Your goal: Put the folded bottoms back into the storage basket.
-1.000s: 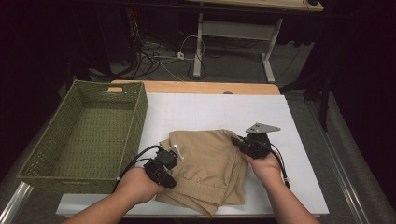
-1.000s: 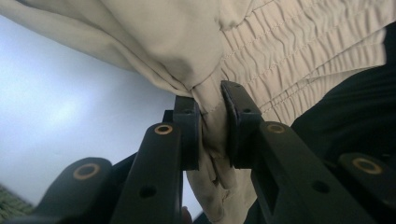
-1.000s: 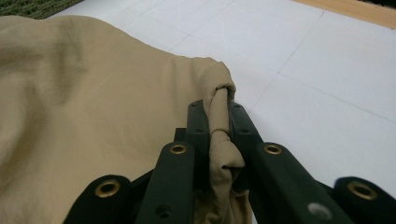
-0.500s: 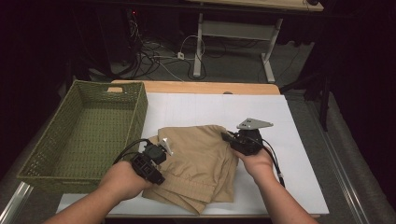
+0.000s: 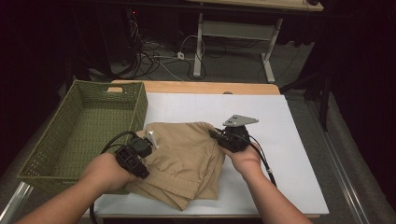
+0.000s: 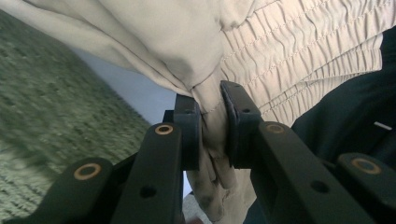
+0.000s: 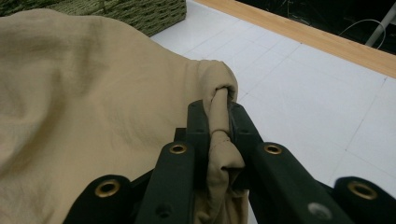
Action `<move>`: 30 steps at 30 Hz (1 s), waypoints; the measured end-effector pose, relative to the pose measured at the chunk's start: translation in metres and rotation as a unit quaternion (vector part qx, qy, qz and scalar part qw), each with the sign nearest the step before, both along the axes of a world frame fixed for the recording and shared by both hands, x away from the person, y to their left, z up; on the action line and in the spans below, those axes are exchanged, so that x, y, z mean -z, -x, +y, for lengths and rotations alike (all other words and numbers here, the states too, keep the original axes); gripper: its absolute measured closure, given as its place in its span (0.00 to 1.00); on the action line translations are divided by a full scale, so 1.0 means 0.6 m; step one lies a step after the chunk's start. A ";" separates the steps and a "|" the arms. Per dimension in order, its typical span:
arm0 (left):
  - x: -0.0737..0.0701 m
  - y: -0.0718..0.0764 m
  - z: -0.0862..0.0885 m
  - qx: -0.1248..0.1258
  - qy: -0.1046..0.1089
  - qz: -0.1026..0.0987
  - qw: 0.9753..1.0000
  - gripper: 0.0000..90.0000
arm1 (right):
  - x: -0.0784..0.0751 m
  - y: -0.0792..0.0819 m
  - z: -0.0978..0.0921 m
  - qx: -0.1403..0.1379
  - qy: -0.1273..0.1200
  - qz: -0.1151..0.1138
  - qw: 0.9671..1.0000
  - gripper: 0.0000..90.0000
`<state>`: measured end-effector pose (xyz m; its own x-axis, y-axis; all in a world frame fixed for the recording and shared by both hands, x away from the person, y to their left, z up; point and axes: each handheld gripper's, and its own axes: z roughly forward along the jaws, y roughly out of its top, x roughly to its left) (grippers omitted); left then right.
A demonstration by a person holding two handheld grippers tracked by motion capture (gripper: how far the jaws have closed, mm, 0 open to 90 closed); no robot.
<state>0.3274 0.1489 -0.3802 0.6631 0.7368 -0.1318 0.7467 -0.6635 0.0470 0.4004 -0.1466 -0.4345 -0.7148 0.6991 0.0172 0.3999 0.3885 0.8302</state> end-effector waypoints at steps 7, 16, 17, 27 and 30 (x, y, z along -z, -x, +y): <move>0.003 -0.010 0.007 -0.001 -0.001 0.003 1.000 0.85 | 0.008 -0.008 0.005 0.010 -0.002 0.007 1.000 0.93; -0.018 -0.018 0.003 0.004 0.005 0.005 1.000 0.85 | -0.002 -0.008 0.000 0.024 -0.002 0.010 1.000 0.93; -0.023 -0.019 0.003 0.003 0.010 0.004 1.000 0.85 | -0.006 -0.008 -0.001 0.026 -0.003 0.010 1.000 0.93; -0.056 -0.029 0.005 0.012 0.009 0.015 1.000 0.85 | -0.035 -0.001 0.002 0.023 -0.006 -0.009 1.000 0.93; -0.062 -0.031 0.001 0.019 0.003 0.020 1.000 0.85 | -0.042 0.001 0.003 0.020 -0.006 -0.009 1.000 0.93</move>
